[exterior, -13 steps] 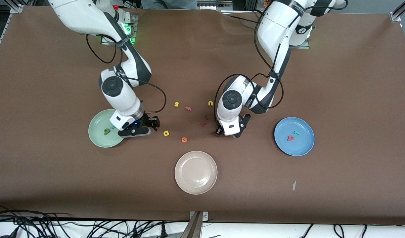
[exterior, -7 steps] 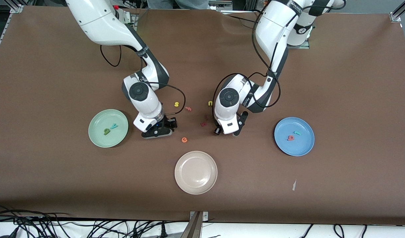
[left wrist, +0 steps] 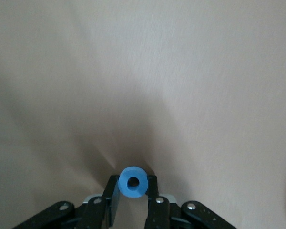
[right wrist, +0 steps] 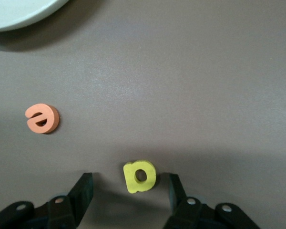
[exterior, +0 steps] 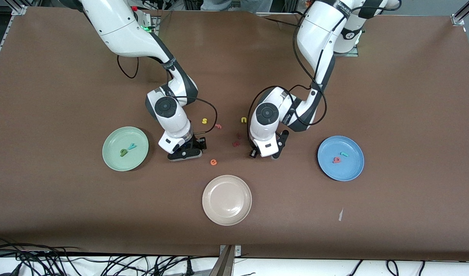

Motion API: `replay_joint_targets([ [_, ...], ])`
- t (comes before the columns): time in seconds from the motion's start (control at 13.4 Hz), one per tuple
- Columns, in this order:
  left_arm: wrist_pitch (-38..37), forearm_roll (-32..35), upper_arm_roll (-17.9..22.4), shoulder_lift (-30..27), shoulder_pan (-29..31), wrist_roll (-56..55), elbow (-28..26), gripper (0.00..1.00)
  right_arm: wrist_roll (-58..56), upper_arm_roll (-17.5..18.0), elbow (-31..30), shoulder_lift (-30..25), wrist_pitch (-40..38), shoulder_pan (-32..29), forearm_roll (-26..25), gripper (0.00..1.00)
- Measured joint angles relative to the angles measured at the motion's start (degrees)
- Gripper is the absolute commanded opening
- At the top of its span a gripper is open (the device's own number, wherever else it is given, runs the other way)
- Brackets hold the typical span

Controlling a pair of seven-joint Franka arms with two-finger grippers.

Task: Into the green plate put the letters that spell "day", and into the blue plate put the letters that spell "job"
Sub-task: 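Drop the blue ring on the blue plate while the right drops yellow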

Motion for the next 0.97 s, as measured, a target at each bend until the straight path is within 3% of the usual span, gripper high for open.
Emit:
replay_joint_targets([
  [0.52,-15.8,0.2,0.5,-5.0,13.1,32.3,2.1,0.09,0.0,-0.6,0.1,-0.1,0.1,0.1,-0.7,0.24],
  [0.82,-22.7,1.5,0.7,-7.5,20.1,58.5,1.6,0.14,-0.5,-1.0,0.1,-0.2,0.2,0.2,-0.9,0.22],
  [0.9,-23.1,3.0,0.6,-7.3,21.6,64.1,0.9,0.20,-1.4,-1.3,0.1,-0.3,0.2,0.2,-0.9,0.22],
  [0.97,-23.7,4.4,0.6,-7.1,22.8,68.7,0.2,0.55,-2.7,-2.0,0.1,-0.6,-0.2,0.2,-1.0,0.22],
])
